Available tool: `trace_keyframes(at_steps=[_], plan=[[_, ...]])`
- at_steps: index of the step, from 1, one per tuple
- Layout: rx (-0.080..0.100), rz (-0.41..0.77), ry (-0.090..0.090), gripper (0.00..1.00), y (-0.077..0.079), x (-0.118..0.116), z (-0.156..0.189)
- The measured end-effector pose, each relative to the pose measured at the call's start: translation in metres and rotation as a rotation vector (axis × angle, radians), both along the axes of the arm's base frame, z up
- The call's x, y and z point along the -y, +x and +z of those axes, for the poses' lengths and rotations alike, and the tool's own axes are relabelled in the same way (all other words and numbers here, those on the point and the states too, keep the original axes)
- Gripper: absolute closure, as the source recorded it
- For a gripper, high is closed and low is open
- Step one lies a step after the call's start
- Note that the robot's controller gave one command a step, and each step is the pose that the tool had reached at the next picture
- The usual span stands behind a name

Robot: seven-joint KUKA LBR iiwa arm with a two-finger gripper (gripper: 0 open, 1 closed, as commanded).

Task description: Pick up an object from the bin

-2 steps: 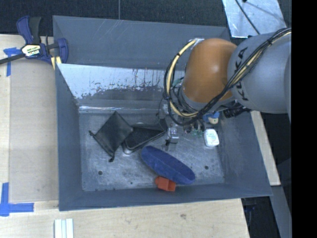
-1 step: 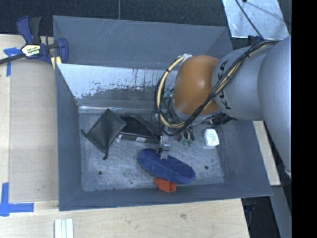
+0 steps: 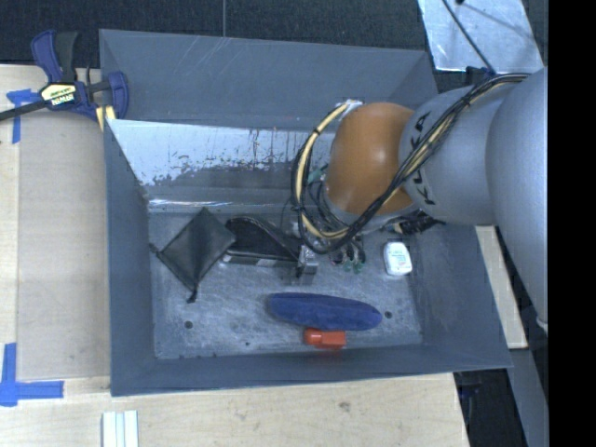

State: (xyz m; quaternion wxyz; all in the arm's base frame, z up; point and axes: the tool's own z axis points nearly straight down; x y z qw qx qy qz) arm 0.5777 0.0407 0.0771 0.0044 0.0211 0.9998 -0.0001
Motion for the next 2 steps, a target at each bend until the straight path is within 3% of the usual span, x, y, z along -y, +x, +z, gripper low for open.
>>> trace_keyframes(at_steps=[1,2], plan=[[-0.004,-0.005,-0.002,1.00,0.027,0.020,0.102],[-0.008,-0.008,-0.001,1.00,0.032,0.025,0.152]])
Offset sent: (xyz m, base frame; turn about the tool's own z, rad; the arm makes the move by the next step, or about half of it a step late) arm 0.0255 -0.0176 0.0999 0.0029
